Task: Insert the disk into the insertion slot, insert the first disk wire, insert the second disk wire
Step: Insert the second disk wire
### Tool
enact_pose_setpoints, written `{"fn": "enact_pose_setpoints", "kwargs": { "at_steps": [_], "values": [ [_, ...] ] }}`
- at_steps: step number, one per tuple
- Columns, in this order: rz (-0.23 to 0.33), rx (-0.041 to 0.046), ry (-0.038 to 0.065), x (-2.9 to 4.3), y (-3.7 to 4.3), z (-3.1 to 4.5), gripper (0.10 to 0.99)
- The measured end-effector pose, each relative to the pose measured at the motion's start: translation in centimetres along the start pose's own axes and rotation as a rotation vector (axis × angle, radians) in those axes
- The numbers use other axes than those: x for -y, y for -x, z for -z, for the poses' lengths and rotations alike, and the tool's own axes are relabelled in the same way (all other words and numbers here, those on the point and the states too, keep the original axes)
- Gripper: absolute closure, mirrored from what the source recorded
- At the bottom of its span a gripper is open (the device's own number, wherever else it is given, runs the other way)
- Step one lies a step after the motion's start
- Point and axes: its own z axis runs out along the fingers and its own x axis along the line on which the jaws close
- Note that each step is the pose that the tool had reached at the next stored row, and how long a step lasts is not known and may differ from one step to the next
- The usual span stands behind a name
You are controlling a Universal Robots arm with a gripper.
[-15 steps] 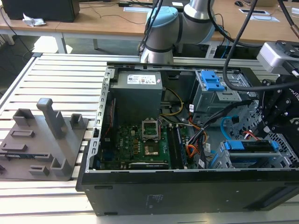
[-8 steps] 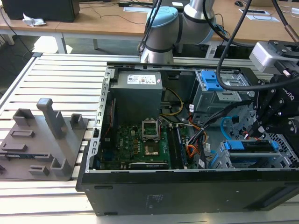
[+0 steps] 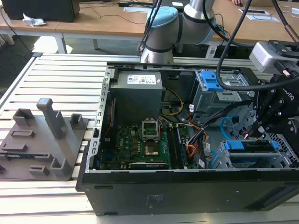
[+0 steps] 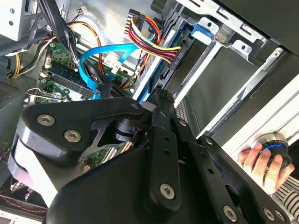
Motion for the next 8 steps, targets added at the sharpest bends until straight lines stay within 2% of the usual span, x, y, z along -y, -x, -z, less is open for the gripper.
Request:
{"fn": "enact_pose_setpoints", "kwargs": {
  "at_steps": [3,4,5,8],
  "values": [
    [0.0,0.0,0.0,0.0,0.0,0.0,0.973],
    [0.0,0.0,0.0,-0.01,0.0,0.0,0.851],
    [0.0,0.0,0.0,-0.01,0.0,0.0,0.784],
    [0.0,0.0,0.0,-0.02,0.16,0.0,0.784]
  ]
}}
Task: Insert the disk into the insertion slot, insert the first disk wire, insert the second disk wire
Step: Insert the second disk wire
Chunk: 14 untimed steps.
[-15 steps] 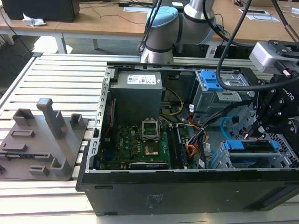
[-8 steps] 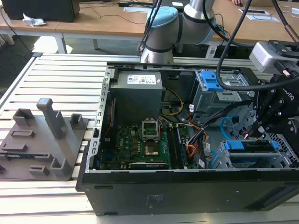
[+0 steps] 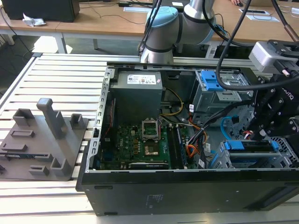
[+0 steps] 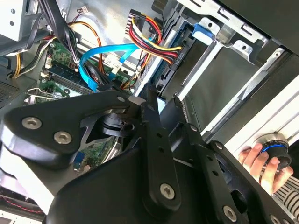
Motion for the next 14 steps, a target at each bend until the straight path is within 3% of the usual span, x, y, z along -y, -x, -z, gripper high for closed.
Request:
{"fn": "enact_pose_setpoints", "kwargs": {
  "at_steps": [7,14],
  "values": [
    [0.001,-0.001,0.0,-0.04,2.05,0.0,0.784],
    [0.001,-0.001,0.0,-0.05,2.28,-0.01,0.784]
  ]
}}
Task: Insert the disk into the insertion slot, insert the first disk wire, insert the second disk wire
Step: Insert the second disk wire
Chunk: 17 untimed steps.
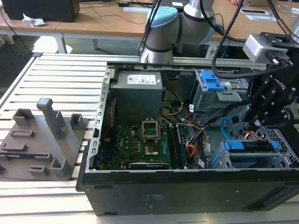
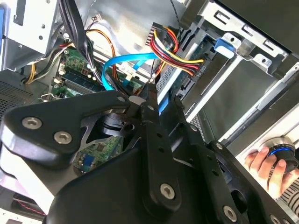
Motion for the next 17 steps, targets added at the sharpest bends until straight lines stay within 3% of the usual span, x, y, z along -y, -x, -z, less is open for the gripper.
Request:
{"fn": "enact_pose_setpoints", "kwargs": {
  "at_steps": [5,10,13,17],
  "values": [
    [0.035,-0.0023,0.0,-0.05,1.01,-0.1,0.784],
    [0.078,-0.0051,0.0,-0.12,2.55,-0.13,0.784],
    [0.089,-0.0076,-0.001,-0.42,2.65,-0.15,0.784],
    [0.099,-0.0203,-0.001,-1.62,2.61,-0.24,0.784]
  ]
}}
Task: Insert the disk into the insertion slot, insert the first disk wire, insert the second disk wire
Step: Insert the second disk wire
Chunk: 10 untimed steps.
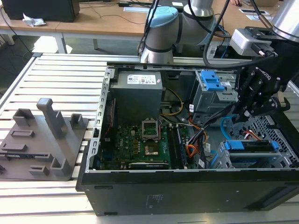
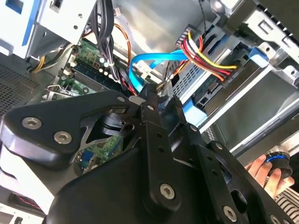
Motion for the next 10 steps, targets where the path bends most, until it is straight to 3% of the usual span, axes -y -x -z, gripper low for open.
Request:
{"fn": "enact_pose_setpoints", "kwargs": {
  "at_steps": [4,6,10],
  "values": [
    [0.016,-0.0191,0.001,-0.64,0.04,-0.22,0.784],
    [0.02,-0.0243,0.001,-0.67,0.05,-0.3,0.784],
    [0.02,-0.0249,0.001,-0.68,0.05,-0.31,0.784]
  ]
}}
